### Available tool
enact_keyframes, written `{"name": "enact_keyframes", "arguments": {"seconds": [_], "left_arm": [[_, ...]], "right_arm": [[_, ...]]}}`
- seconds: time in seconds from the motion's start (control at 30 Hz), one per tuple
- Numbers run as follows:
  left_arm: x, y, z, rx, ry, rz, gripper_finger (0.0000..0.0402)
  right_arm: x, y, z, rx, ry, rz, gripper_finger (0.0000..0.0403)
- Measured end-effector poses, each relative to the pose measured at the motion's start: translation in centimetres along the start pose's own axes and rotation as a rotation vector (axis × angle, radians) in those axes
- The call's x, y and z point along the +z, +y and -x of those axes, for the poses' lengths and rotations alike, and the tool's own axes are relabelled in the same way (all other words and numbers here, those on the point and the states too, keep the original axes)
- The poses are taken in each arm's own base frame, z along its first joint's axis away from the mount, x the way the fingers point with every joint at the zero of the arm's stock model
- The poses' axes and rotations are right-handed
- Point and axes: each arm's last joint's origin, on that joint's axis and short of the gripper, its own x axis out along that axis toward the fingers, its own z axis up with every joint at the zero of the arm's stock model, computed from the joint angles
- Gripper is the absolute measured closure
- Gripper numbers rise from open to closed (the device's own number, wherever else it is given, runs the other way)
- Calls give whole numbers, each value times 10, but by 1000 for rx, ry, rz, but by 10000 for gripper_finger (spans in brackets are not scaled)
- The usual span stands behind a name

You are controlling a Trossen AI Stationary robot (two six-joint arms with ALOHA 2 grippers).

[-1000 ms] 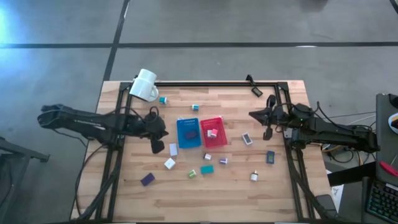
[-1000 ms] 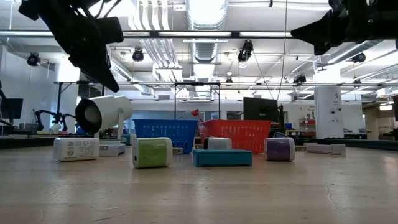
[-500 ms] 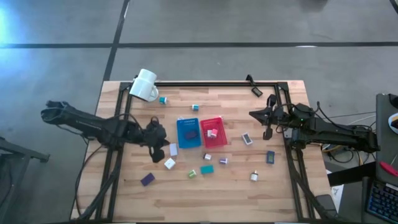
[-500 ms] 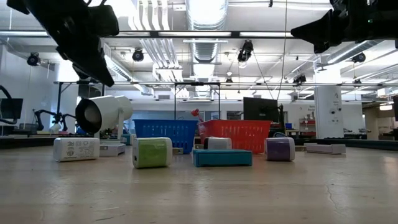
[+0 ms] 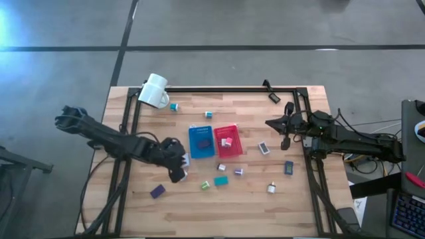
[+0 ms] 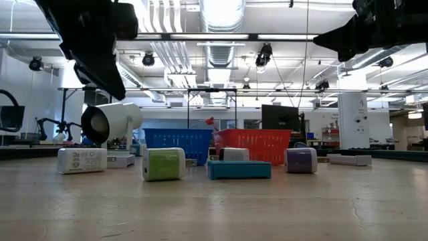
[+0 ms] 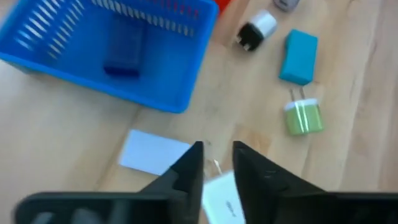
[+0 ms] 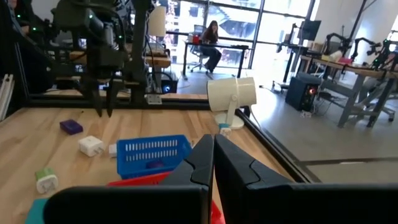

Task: Pick & Place Office items
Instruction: Put the white digital clock into the blue bin

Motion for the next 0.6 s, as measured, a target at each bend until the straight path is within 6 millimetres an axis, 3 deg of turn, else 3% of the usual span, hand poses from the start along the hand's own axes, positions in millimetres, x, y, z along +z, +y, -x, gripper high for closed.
{"name": "enact_keyframes", "arguments": {"seconds": [0.33,0.6], "left_arm": [[-9,-3,-19,101,174,-28,168],[-11,-8,-24,39,214,-86,124]], "right_arm": [[-1,0,0,1,8,7,394],[-1,0,0,1,9,8,394]]}}
